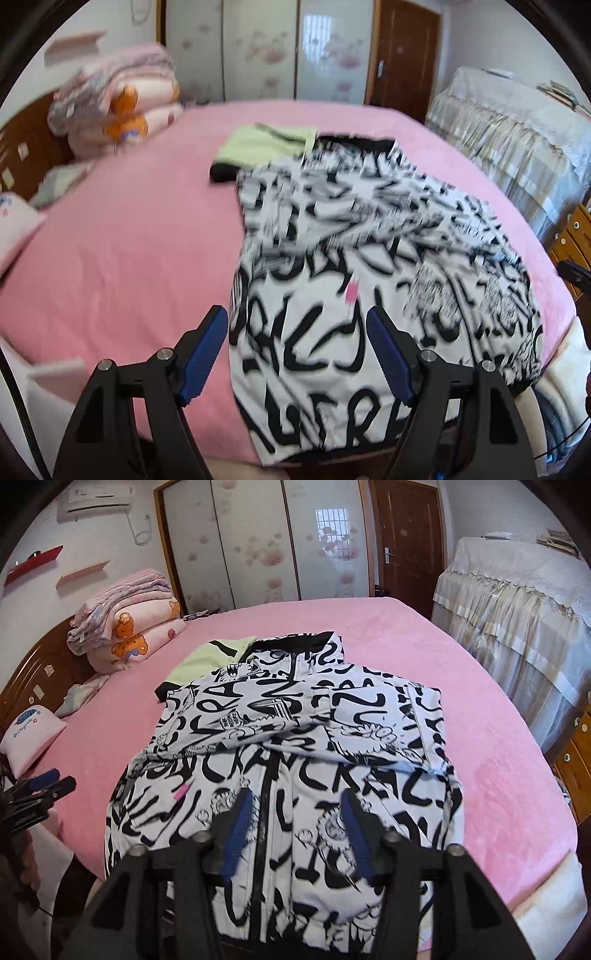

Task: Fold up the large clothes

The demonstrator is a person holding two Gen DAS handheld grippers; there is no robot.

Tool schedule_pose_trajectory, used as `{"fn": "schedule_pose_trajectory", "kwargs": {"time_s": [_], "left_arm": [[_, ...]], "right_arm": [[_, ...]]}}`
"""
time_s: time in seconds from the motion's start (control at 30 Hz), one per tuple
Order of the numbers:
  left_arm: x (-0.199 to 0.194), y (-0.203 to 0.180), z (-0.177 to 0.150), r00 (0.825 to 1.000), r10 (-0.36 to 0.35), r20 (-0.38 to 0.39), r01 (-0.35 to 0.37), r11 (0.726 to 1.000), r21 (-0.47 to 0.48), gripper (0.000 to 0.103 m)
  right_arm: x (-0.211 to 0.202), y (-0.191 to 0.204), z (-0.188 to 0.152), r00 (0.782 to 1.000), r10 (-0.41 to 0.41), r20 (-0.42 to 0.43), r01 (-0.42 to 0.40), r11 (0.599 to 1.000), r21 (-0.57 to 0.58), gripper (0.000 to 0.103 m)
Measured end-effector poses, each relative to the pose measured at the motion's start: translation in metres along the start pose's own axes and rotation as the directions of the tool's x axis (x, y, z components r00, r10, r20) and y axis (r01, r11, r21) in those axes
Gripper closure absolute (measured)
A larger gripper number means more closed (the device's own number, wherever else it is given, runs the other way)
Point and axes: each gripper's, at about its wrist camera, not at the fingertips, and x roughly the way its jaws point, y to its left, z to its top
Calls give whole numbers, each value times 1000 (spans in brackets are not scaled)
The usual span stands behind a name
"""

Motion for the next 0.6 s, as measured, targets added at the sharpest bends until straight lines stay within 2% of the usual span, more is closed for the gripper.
{"fn": "schedule_pose_trajectory", "kwargs": {"time_s": [0.2,0.43,0.6], "left_arm": [[35,13,-36,995,6,-99,-7,1000,-13,27],[71,29,-68,973,-24,-230,9,998,-66,27],[87,36,-80,956,-55,-288,22,993,-116,27]], "right_arm": [[2,-38,-26,997,-42,-66,44,999,25,48],[14,-101,-70,982,-90,-167,113,984,136,48],[31,-140,-97,964,-42,-262,105,967,232,48]]}}
